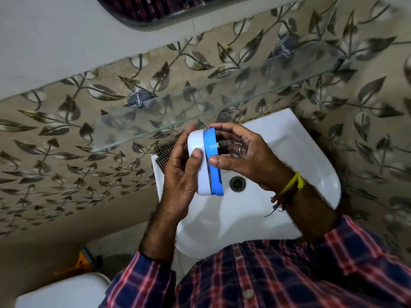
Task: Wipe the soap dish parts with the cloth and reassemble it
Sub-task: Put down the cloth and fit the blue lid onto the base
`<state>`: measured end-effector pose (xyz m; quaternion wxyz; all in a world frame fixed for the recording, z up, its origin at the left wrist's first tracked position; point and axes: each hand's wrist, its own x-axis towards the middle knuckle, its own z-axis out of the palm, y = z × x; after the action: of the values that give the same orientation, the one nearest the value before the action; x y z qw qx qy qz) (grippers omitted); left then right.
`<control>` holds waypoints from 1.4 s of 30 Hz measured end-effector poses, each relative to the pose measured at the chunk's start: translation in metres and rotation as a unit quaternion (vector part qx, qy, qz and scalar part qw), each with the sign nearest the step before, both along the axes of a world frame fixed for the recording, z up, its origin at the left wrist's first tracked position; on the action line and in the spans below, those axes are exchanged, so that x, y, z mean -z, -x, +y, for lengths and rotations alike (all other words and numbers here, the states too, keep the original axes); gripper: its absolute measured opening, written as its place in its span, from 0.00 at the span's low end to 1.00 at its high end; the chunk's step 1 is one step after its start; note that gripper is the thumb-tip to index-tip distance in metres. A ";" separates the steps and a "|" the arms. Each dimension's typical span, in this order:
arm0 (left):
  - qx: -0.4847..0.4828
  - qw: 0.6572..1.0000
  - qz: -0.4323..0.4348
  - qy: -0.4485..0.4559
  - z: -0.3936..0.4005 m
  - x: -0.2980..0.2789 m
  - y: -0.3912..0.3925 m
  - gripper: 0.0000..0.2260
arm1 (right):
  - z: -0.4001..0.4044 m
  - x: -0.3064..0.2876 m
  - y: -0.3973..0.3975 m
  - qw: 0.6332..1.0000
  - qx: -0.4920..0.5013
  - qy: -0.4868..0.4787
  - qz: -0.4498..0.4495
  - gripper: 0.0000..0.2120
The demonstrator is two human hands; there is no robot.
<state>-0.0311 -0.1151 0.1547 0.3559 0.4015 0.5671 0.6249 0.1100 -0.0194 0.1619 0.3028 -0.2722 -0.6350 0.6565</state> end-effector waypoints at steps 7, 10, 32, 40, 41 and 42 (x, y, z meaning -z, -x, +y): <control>-0.025 0.999 0.023 0.011 0.001 0.000 -0.007 0.23 | 0.004 0.004 -0.001 0.999 -0.009 0.026 0.021 0.33; -0.041 0.998 0.042 0.016 0.002 -0.001 -0.013 0.26 | 0.005 0.005 -0.005 0.998 -0.012 0.047 0.041 0.31; 0.033 0.973 0.212 0.084 0.003 0.004 -0.009 0.34 | 0.002 0.023 -0.007 0.985 -0.034 0.140 0.099 0.28; 0.040 0.987 0.138 0.075 0.014 -0.026 0.008 0.31 | 0.017 0.003 -0.001 0.976 0.037 0.146 0.160 0.26; 0.031 0.986 0.151 0.060 0.016 -0.030 0.012 0.30 | 0.022 0.000 0.000 0.981 0.039 0.117 0.150 0.27; 0.023 0.985 0.164 0.044 0.020 -0.036 0.018 0.30 | 0.028 -0.005 0.002 0.986 0.037 0.084 0.137 0.27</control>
<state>-0.0489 -0.0948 0.1908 0.2895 0.4951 0.6352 0.5172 0.1081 0.0087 0.1669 0.3873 -0.2273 -0.5194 0.7270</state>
